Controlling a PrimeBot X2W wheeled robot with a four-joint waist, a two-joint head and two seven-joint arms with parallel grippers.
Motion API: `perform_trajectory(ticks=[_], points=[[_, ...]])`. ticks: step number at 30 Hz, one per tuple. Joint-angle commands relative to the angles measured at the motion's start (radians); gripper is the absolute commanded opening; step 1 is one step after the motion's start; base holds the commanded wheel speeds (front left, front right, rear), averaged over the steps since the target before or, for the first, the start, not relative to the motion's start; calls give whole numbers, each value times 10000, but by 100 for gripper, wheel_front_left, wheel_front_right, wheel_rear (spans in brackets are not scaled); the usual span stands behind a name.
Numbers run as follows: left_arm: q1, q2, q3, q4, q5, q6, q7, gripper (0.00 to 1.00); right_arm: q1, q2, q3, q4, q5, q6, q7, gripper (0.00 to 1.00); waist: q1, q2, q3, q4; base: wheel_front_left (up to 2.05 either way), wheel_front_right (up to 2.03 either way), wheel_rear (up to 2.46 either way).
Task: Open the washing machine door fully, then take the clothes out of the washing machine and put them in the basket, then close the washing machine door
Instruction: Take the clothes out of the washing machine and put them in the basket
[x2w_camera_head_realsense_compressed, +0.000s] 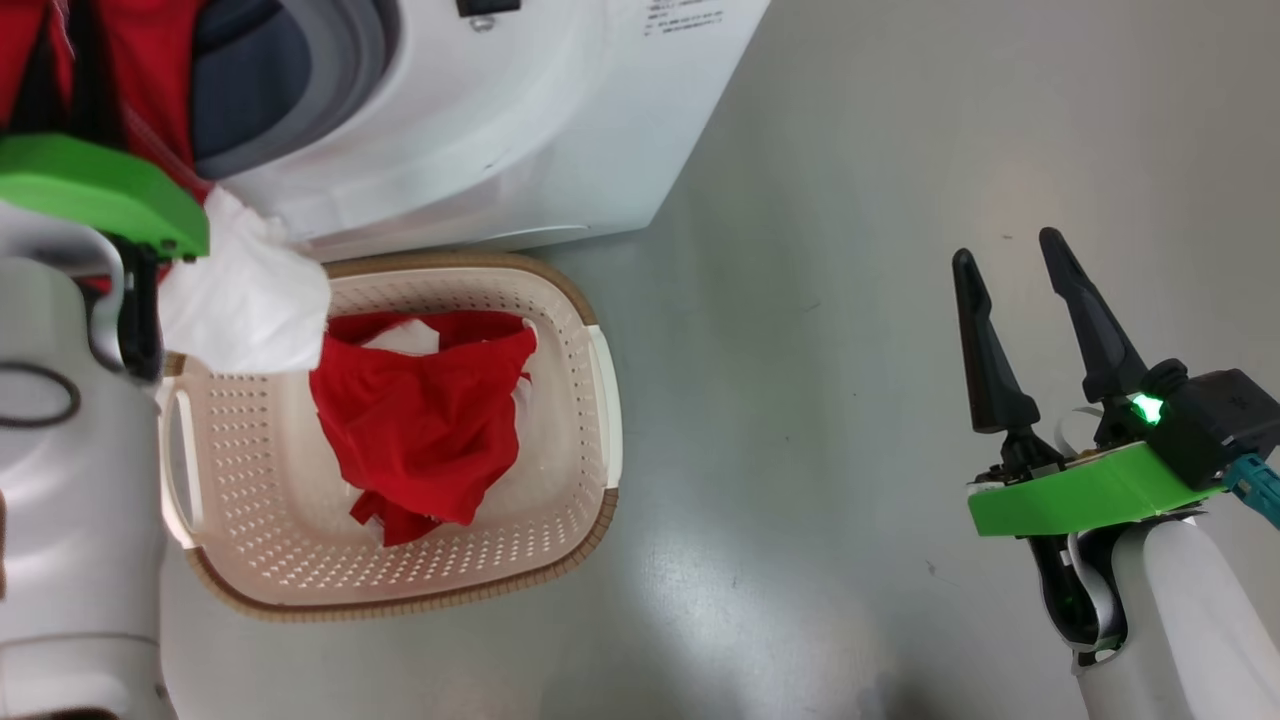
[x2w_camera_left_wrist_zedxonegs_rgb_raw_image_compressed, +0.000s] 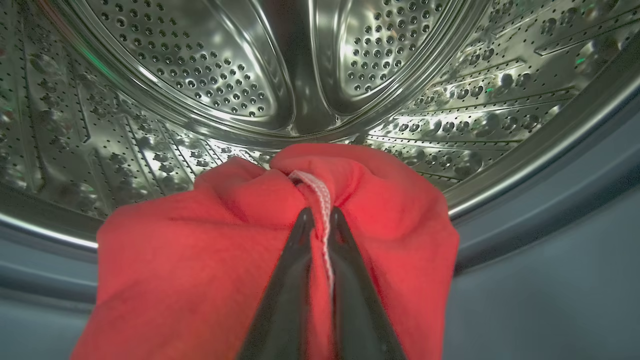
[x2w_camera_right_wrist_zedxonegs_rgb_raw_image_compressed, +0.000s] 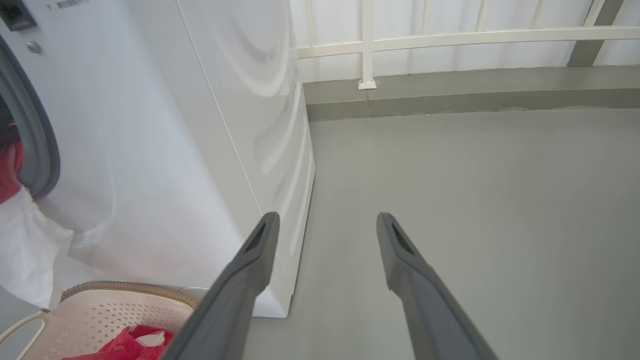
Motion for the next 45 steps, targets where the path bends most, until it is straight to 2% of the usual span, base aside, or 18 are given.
perform_trajectory(ticks=[1, 9, 21, 37, 45], points=[[456, 364, 232, -571, 37, -39, -51, 0, 56, 23, 133, -243, -92, 48, -63, 100, 0, 0, -95, 85, 0, 0, 0], [1798, -128, 462, -2523, 278, -42, -51, 0, 172, -55, 63, -238, -120, 48, -63, 100, 0, 0, -411, 360, 0, 0, 0], [3786, -772, 718, -5241, -135, -53, -51, 0, 492, -136, -79, -216, -128, 48, -63, 100, 0, 0, -938, 782, 0, 0, 0], [6441, -934, 661, -8712, -1073, -55, -51, 0, 789, -215, -90, -230, -117, 48, -63, 100, 0, 0, -1300, 1086, 0, 0, 0], [7233, -935, 502, -10289, -1352, 119, -51, 0, 743, -229, -62, -237, -107, 48, -63, 100, 0, 0, -1217, 1079, 0, 0, 0]])
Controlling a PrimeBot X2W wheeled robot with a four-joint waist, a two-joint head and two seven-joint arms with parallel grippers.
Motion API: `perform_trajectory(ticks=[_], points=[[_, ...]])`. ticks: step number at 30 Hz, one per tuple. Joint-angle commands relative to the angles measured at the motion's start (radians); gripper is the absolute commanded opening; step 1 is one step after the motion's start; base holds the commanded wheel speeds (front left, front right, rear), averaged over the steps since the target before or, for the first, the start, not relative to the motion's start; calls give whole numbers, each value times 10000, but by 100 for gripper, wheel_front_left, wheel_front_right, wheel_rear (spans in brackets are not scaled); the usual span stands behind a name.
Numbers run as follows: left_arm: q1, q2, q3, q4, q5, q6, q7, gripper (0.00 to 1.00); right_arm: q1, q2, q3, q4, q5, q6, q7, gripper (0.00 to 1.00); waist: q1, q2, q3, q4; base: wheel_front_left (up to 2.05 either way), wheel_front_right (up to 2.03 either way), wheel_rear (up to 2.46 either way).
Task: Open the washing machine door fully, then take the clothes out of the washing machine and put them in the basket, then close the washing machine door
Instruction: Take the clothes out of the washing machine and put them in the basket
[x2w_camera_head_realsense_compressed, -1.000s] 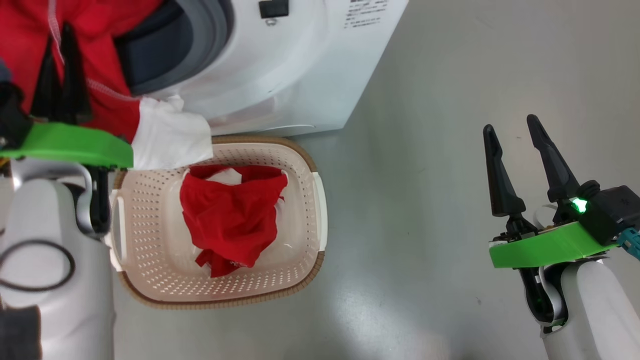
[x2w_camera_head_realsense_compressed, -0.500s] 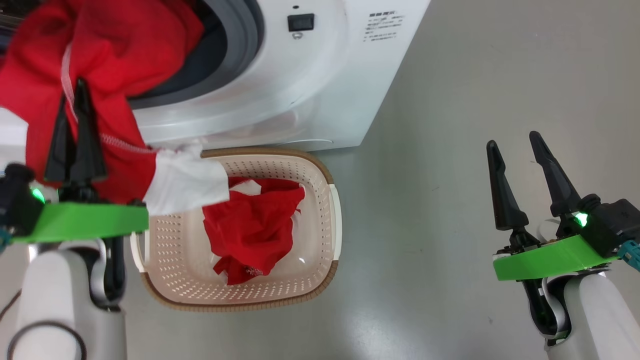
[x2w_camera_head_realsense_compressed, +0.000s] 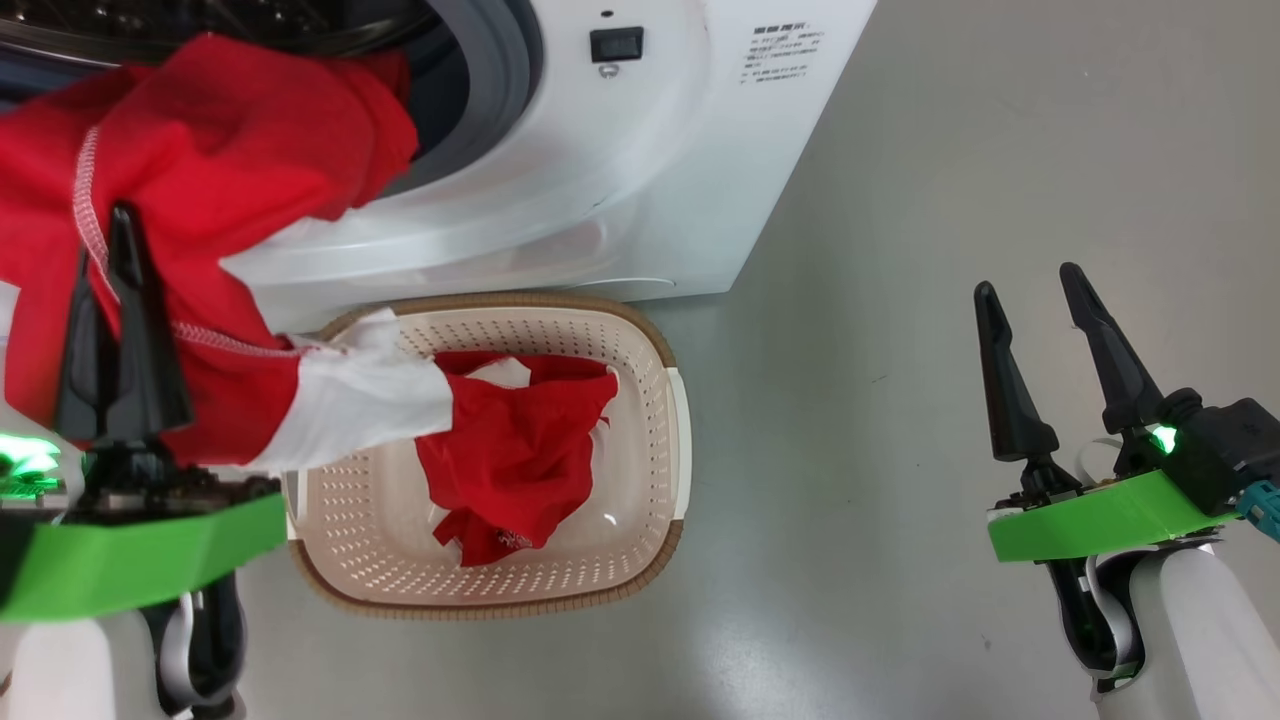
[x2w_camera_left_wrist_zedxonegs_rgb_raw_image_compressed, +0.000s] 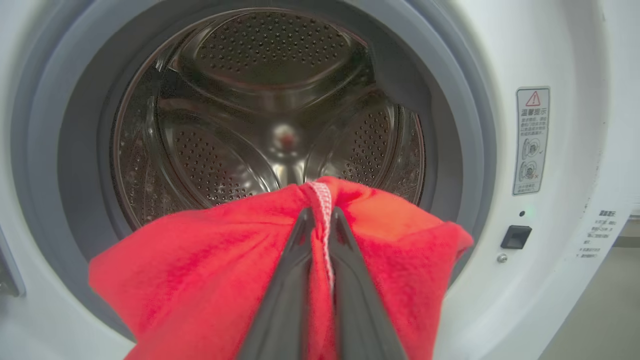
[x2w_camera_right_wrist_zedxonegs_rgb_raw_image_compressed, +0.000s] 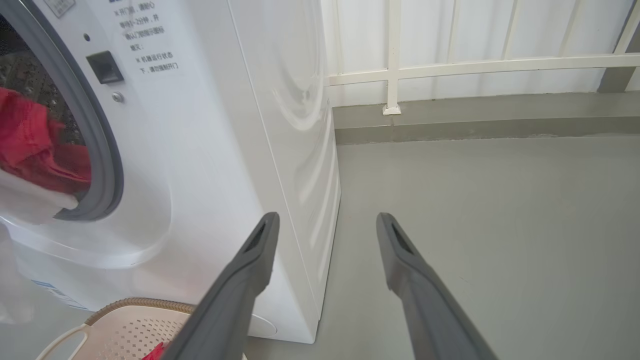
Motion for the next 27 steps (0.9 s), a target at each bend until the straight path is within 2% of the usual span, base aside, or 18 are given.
perform_trajectory(ticks=[1, 5, 9, 27], points=[[270, 271, 214, -445, -39, 101, -49, 0, 216, -54, 200, -243, -101, 48, -63, 100, 0, -1, 22, -7, 0, 0, 0], [585, 270, -53, -744, -93, 243, -49, 0, 175, -50, 196, -242, -98, 48, -63, 100, 0, -1, 55, -18, 0, 0, 0], [846, 270, -406, -312, -171, 273, -49, 0, 167, -43, 203, -225, -97, 48, -63, 100, 0, -1, 57, -26, 0, 0, 0], [322, 270, -1211, 3455, 188, 118, -49, 0, -1, 1, 274, -259, -77, 48, -63, 100, 0, -1, 373, -199, 0, 0, 0]])
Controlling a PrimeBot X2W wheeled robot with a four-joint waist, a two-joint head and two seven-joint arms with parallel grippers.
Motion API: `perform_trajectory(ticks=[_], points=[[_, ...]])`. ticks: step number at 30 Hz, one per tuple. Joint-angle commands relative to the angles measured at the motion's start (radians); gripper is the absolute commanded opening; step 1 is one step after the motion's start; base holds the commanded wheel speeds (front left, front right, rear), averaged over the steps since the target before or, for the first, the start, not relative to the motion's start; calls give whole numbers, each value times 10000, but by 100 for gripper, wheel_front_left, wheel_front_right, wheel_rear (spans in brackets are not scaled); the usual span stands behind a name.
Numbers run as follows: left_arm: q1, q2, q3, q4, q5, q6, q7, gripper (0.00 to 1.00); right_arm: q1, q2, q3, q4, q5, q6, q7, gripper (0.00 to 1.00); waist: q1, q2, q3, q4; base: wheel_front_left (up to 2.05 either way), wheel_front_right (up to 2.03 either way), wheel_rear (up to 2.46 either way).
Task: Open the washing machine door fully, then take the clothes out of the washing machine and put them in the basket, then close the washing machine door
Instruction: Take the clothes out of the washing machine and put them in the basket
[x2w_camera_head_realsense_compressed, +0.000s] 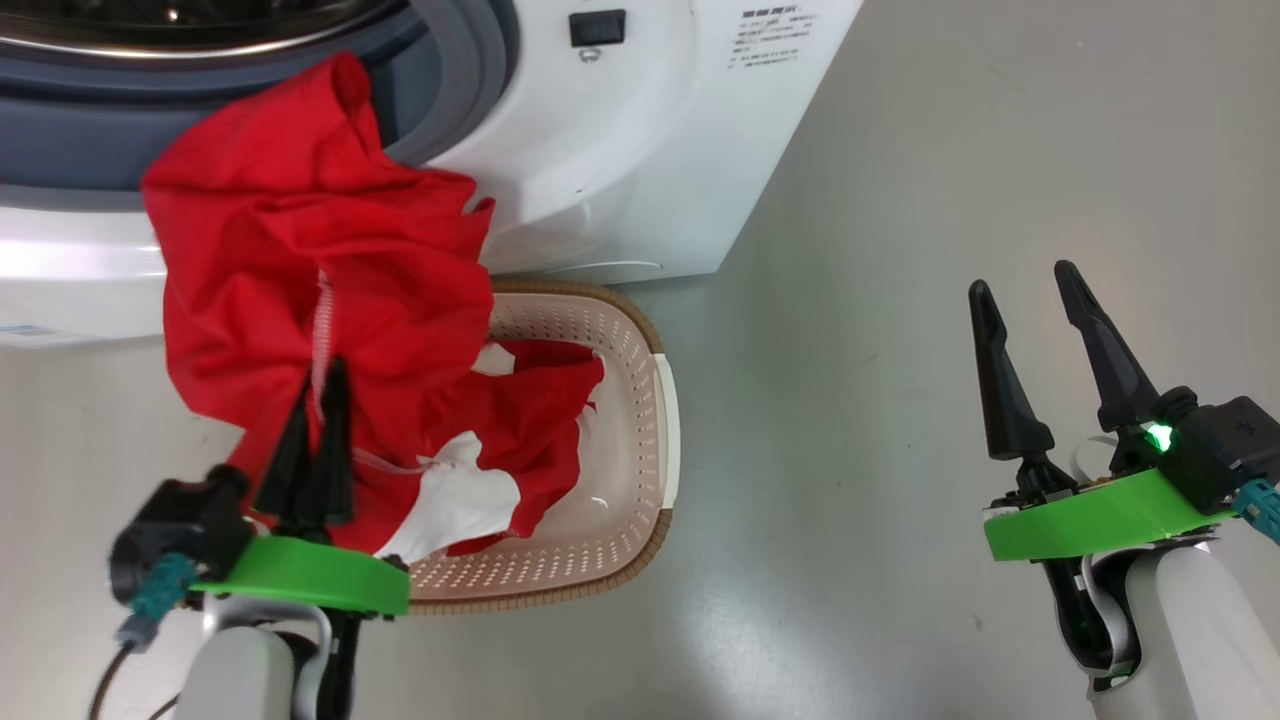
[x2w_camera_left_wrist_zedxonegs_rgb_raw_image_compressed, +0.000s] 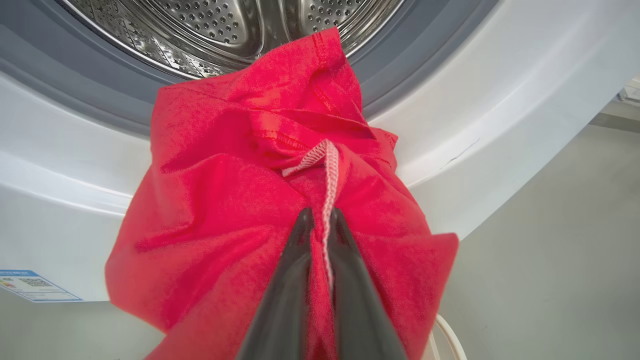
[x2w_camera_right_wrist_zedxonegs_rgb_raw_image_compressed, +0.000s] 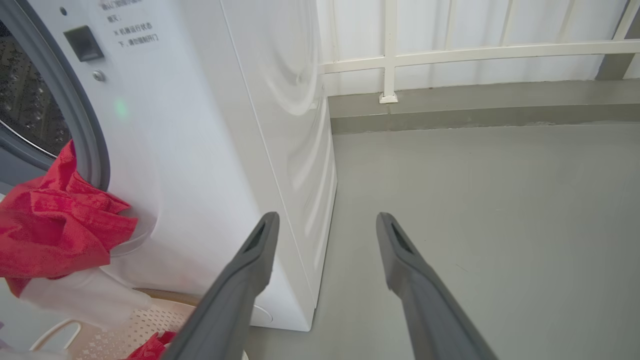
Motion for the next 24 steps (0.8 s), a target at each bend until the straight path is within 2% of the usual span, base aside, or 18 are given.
perform_trajectory(ticks=[1, 24], points=[[-83, 241, 162, 9, 179, -108, -51, 0, 25, -5, 219, -254, -73, 48, -63, 100, -1, 0, 70, -68, 0, 0, 0], [-1376, 241, -466, 4576, 368, -219, -51, 0, -80, 22, 156, -359, -129, 48, -63, 100, -1, 0, 551, -273, 0, 0, 0]])
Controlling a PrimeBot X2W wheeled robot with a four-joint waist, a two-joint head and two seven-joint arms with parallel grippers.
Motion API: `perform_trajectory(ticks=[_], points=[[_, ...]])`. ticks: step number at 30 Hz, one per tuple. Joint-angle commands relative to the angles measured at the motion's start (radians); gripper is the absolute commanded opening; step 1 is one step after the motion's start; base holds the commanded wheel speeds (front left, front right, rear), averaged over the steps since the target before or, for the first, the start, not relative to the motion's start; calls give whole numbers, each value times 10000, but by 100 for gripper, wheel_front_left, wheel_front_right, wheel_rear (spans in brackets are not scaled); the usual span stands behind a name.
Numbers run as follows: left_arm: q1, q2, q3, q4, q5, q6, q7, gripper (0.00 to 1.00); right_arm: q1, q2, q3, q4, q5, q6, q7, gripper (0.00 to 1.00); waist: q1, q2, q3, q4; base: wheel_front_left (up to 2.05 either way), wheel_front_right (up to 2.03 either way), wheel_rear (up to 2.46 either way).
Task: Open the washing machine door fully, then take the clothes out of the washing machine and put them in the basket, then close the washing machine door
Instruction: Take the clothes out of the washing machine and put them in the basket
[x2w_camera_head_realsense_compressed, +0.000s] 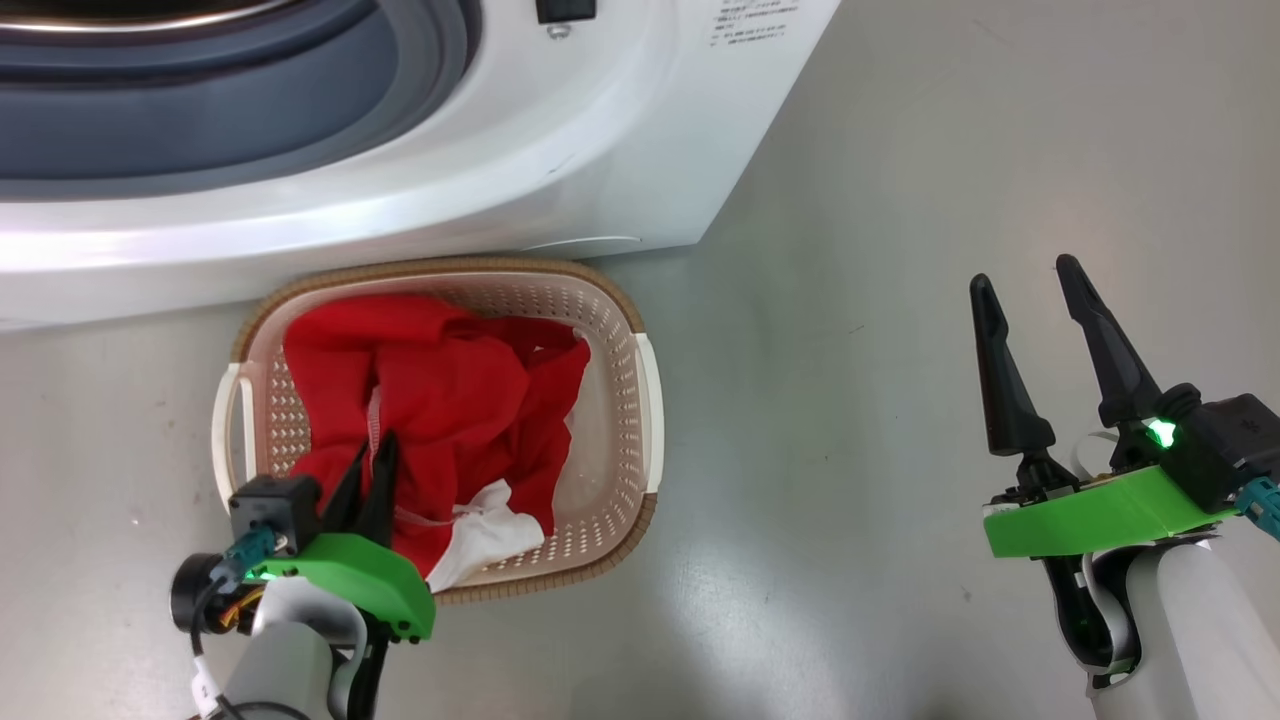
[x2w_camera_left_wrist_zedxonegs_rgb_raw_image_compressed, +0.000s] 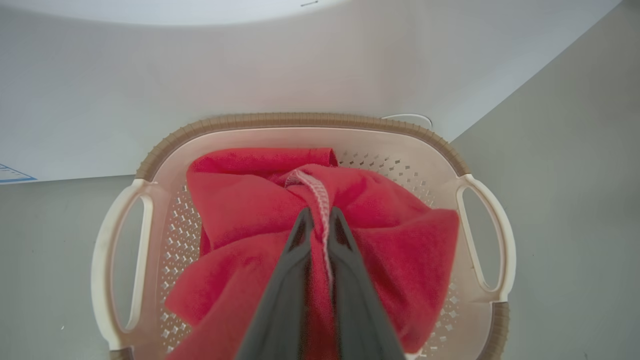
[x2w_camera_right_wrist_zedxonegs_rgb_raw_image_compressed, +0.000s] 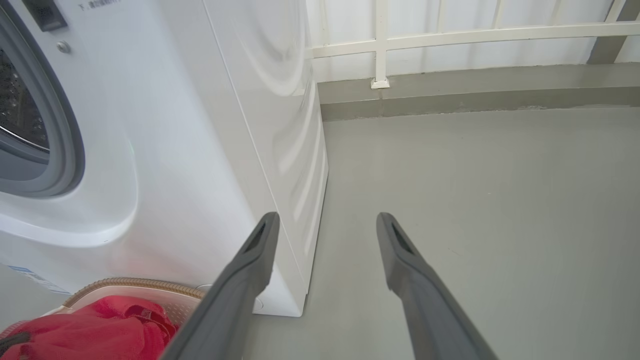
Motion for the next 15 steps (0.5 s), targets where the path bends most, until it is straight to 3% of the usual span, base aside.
perform_trajectory(ticks=[1, 14, 15], points=[[-57, 241, 196, 89, 75, -48, -55, 0, -50, -39, 183, -260, -131, 48, -63, 100, 0, -1, 36, -8, 0, 0, 0], [-570, 241, 127, 937, -42, -30, -55, 0, -59, -75, 219, -244, -129, 48, -63, 100, 0, -1, 117, -69, 0, 0, 0], [-577, 241, 128, 959, -51, -31, -55, 20, -52, -74, 216, -234, -129, 48, -63, 100, 0, -1, 101, -70, 0, 0, 0]])
